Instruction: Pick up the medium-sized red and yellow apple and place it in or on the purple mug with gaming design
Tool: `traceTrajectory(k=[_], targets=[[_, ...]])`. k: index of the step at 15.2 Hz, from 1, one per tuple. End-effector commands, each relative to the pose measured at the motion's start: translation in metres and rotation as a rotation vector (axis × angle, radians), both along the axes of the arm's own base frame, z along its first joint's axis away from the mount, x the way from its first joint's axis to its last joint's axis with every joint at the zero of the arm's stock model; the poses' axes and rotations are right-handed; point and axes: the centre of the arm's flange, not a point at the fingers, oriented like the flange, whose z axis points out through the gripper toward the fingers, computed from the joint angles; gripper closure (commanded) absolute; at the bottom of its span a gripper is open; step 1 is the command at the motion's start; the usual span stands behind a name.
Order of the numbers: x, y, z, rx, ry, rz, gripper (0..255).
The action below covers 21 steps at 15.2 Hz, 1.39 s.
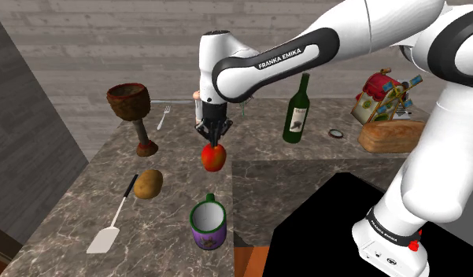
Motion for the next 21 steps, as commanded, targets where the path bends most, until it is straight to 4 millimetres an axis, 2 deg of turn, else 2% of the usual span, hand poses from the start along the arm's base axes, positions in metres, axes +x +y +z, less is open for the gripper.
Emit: traceTrajectory(k=[1, 21], targets=[[0.001, 0.001, 0.011, 0.000, 0.000, 0.000, 255], [0.001, 0.001, 0.117, 0.000, 0.000, 0.000, 255]])
